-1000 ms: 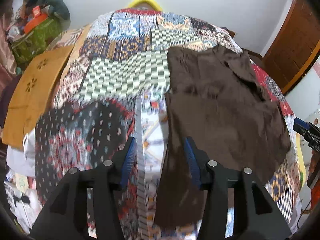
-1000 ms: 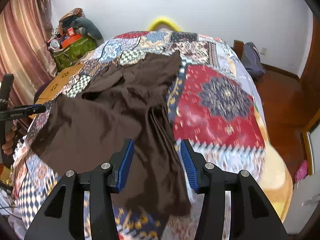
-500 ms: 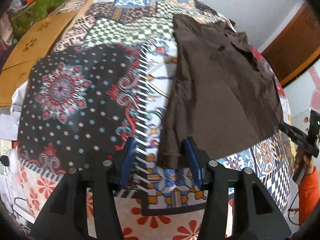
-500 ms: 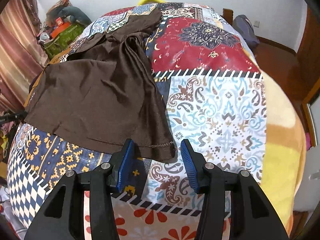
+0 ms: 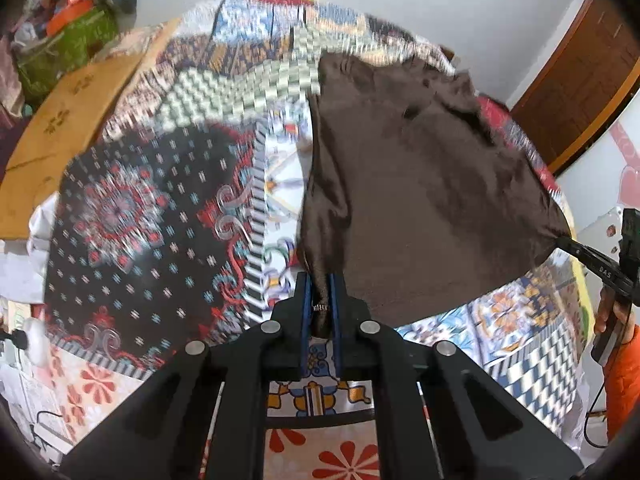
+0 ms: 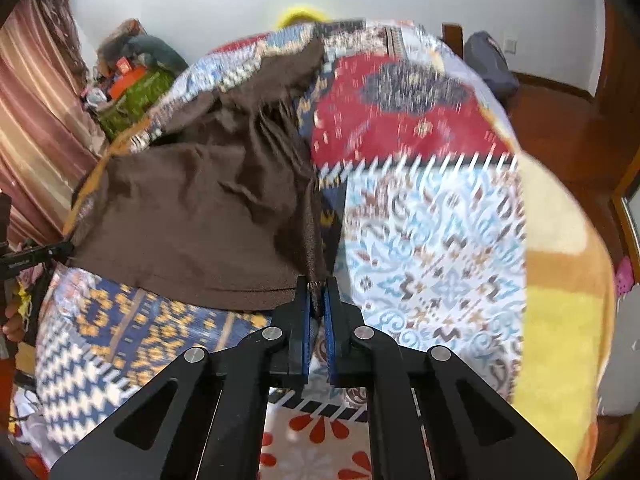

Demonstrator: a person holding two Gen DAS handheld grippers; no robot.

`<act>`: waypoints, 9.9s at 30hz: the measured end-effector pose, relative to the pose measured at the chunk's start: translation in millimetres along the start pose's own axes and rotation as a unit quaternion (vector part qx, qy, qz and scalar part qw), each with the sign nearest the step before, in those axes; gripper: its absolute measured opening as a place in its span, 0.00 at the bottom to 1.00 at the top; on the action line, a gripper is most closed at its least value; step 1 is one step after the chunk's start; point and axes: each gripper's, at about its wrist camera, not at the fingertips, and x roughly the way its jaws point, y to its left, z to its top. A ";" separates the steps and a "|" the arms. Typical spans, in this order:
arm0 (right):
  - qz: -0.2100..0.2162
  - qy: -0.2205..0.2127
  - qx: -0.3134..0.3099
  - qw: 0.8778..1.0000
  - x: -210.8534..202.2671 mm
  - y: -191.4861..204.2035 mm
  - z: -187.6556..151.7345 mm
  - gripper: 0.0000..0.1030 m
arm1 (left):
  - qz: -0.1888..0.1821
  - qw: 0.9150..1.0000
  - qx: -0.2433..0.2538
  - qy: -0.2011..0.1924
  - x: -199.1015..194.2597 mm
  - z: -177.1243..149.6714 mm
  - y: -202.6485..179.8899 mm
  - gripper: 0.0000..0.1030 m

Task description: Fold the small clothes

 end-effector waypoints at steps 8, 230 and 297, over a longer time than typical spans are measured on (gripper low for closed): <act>0.026 -0.084 -0.025 0.996 -63.8 21.4 44.1 0.05 | -0.002 0.993 0.011 -0.114 -72.7 51.1 -11.2 0.08; 0.011 -0.018 -0.081 0.996 38.9 54.5 89.6 0.58 | 0.060 0.995 0.084 0.005 60.7 90.0 -11.6 0.72; 0.055 0.074 -0.045 0.995 129.3 52.4 204.9 0.20 | 0.006 0.995 0.097 0.028 115.3 220.8 -41.4 0.37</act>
